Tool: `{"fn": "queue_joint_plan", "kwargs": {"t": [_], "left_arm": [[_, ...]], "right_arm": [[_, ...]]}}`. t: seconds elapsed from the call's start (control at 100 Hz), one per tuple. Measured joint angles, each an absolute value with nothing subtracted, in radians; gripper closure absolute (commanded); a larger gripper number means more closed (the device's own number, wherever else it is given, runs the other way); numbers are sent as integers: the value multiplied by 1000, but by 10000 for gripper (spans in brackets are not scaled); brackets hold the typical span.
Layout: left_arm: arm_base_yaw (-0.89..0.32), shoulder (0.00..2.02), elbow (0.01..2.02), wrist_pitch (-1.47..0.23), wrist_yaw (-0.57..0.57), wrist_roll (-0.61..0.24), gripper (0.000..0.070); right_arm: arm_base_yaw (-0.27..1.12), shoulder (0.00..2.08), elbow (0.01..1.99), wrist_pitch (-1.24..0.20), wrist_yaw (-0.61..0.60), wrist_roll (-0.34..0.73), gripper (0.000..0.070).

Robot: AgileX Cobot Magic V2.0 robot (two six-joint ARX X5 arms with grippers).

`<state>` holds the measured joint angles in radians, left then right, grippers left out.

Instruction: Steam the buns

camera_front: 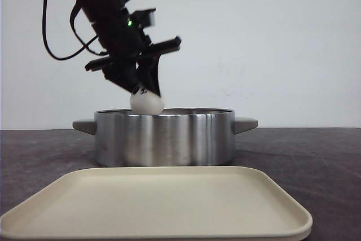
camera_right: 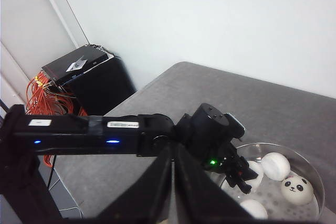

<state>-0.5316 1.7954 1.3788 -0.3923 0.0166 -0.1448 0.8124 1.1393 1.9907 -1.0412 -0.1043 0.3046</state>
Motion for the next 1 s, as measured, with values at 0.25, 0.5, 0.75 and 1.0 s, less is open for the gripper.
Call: {"fn": "queue_joint_plan", "kwargs": {"t": [0.25, 0.5, 0.75, 1.0], "left_arm": [[-519, 1837, 1379, -442, -2, -145, 53], [-518, 1825, 1398, -558, -4, -176, 67], [-523, 1533, 1404, -574, -7, -236, 307], [-554, 1163, 1402, -712, -104, -235, 697]], "right_arm": [[812, 1139, 1991, -1074, -104, 305, 700], [813, 1139, 1991, -1180, -9, 268, 700], [812, 1099, 1869, -1173, 175, 191, 693], [812, 896, 1420, -796, 210, 114, 693]]}}
